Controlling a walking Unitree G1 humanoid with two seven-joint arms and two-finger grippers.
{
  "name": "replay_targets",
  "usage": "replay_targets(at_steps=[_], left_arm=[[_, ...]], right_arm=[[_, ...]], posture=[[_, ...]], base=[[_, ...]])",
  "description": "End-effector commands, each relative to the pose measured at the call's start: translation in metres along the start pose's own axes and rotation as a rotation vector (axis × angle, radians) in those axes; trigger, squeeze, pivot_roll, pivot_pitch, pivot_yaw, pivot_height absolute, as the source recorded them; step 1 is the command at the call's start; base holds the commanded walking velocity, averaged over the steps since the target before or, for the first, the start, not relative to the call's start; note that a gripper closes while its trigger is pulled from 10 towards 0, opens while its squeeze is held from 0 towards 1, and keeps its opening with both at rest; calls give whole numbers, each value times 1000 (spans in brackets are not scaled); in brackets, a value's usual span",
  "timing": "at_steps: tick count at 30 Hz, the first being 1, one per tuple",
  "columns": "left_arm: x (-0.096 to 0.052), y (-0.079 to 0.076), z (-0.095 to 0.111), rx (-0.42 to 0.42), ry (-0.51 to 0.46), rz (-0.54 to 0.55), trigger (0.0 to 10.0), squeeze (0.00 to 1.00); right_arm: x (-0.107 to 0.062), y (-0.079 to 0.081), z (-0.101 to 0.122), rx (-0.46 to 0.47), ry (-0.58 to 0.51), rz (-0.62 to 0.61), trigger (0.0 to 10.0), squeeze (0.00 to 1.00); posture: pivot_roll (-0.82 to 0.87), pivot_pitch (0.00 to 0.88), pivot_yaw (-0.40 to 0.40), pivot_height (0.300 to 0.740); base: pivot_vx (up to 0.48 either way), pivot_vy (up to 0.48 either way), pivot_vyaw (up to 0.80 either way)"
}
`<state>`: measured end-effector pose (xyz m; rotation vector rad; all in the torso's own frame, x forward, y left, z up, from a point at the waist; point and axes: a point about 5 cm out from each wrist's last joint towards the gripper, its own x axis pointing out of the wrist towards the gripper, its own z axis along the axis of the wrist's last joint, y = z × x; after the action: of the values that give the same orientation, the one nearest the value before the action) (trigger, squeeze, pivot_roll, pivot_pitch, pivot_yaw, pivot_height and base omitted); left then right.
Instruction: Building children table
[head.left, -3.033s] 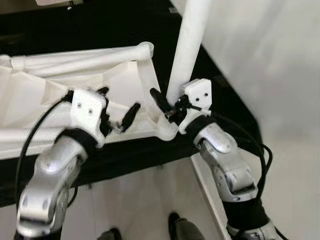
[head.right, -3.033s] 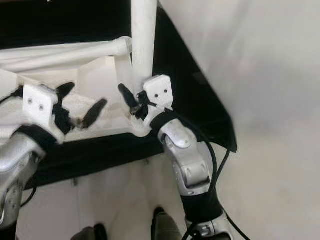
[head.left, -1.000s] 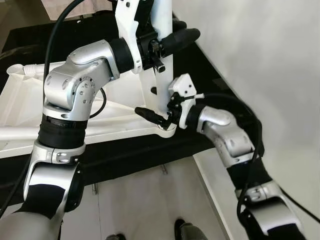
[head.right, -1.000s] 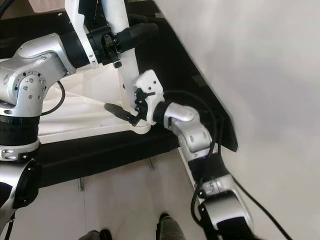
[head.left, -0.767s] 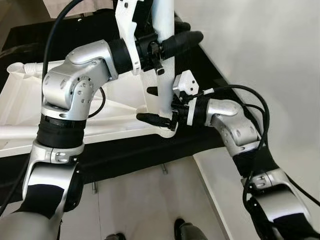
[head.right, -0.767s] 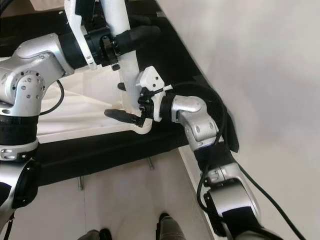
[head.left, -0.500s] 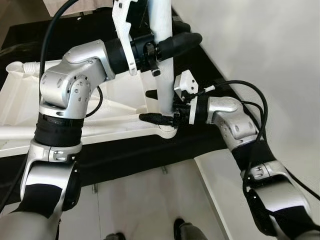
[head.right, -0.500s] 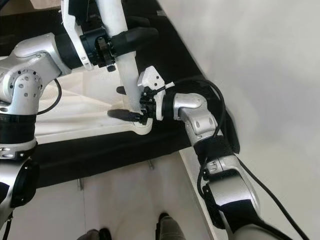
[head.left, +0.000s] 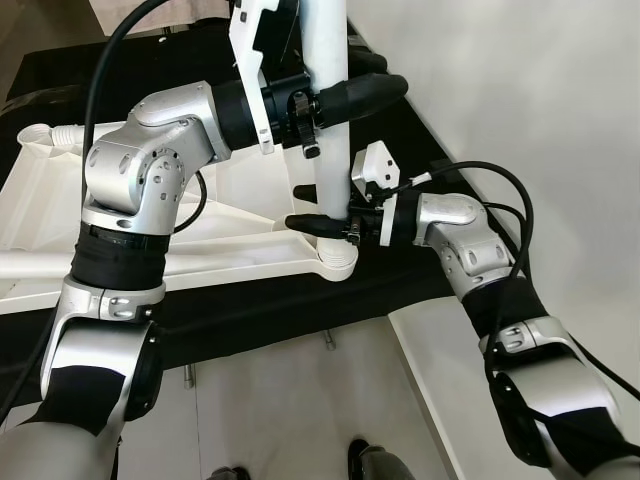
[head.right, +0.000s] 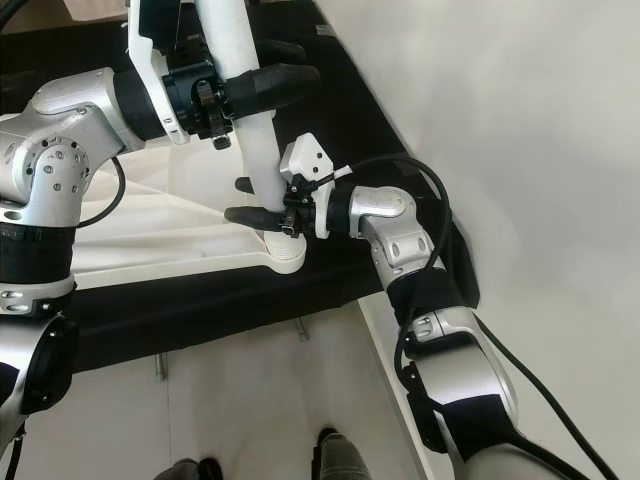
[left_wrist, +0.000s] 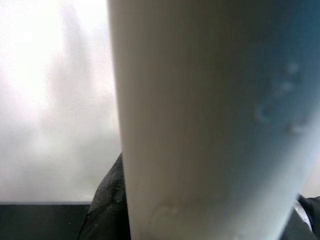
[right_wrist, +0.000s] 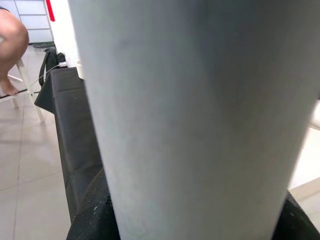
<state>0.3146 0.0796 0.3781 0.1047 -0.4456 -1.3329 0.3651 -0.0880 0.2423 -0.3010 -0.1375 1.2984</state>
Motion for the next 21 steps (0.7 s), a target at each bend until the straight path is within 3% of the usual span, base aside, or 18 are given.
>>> replay_targets(at_steps=[1,8,11,12,14,15,18,19,21], left_arm=[[22,-15,1,-7,-38,-122,10000,1000],[9,-2,9,66,-66,36,10000,1000],[-17,15,24,123,-107,272,10000,1000],[-17,15,24,123,-107,272,10000,1000],[-35,18,27,139,-110,371,10000,1000],[-35,18,27,139,-110,371,10000,1000],[-63,14,23,172,-74,507,10000,941],[-73,13,22,185,-68,566,10000,157],[-79,12,22,193,-66,603,10000,157]], right_arm=[[27,15,-9,36,18,55,0,0],[17,10,-18,62,20,-67,0,0],[8,11,-31,87,72,-164,0,0],[8,11,-31,87,72,-164,0,0],[5,17,-35,103,76,-182,0,0],[5,17,-35,103,76,-182,0,0],[-1,24,-43,128,94,-251,0,0],[-4,26,-46,138,107,-285,0,0],[-5,28,-48,144,116,-306,0,0]], posture=[[-225,179,-30,740],[-232,187,-26,740],[-234,196,-28,740],[-234,196,-28,740],[-235,202,-28,740],[-235,202,-28,740],[-234,218,-34,740],[-234,224,-38,740],[-234,227,-39,740]], base=[[0,0,0],[0,0,0],[0,0,0],[0,0,0],[0,0,0],[0,0,0],[0,0,0],[0,0,0],[0,0,0]])
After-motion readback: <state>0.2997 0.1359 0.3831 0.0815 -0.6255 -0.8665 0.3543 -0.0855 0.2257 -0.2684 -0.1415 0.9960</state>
